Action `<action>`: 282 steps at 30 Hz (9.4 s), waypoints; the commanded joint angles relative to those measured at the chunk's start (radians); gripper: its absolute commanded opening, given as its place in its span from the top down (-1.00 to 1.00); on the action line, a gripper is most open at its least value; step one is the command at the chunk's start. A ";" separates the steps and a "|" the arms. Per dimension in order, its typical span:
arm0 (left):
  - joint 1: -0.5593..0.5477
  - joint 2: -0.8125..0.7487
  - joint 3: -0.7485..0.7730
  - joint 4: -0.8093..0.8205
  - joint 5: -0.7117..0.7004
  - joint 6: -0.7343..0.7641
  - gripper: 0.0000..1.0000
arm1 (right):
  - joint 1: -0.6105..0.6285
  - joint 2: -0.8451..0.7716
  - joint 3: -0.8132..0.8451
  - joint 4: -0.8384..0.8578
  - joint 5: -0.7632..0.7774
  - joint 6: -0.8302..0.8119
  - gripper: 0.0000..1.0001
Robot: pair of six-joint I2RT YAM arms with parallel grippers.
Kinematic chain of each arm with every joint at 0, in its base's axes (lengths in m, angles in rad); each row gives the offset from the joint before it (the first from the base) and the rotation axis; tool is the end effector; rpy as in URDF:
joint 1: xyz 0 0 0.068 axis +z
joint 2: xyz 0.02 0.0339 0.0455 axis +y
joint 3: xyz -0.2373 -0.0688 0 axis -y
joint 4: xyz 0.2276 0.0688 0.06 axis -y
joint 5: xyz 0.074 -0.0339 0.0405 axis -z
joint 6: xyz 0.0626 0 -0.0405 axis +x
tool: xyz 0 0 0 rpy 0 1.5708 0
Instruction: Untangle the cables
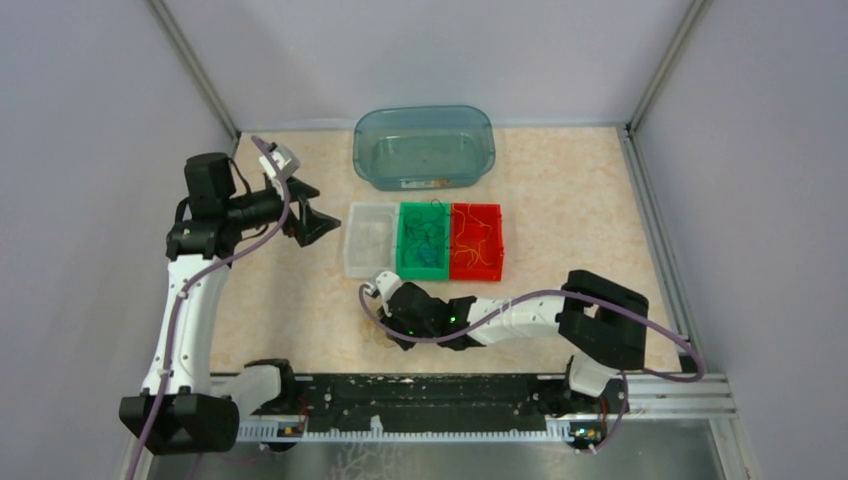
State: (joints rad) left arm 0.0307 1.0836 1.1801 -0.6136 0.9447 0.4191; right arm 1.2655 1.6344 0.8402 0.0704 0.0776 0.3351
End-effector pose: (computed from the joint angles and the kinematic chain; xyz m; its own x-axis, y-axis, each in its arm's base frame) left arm 0.2273 -0.0438 0.3501 -0.1722 0.2333 -0.9570 0.8278 0.5609 -0.0122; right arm 0.1067 0.3224 0.1397 -0.4950 -0.4797 -0.7245 -0.8160 0.5430 0.1979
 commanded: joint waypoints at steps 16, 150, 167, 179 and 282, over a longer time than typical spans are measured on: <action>-0.021 -0.111 -0.121 -0.097 0.338 0.158 -0.94 | -0.042 -0.430 0.036 0.101 -0.160 -0.133 1.00; -0.288 -0.232 -0.067 0.556 0.403 -0.697 1.00 | -0.219 -0.102 0.176 1.020 -0.751 0.218 -0.34; -0.288 -0.212 0.035 0.681 0.389 -0.849 1.00 | -0.212 0.000 0.018 1.016 -0.604 0.159 0.16; -0.289 -0.193 0.110 0.729 0.361 -0.884 1.00 | -0.195 0.073 -0.083 0.996 -0.504 0.114 0.30; -0.376 0.439 -0.308 0.861 -0.617 0.166 1.00 | -0.132 -0.802 -0.465 0.699 0.346 -0.096 -0.16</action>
State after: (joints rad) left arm -0.3401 1.4963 0.9089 0.3130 0.3882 0.4549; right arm 1.1301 0.8875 0.3466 0.7437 0.3656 0.2630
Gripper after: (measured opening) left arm 0.016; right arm 0.575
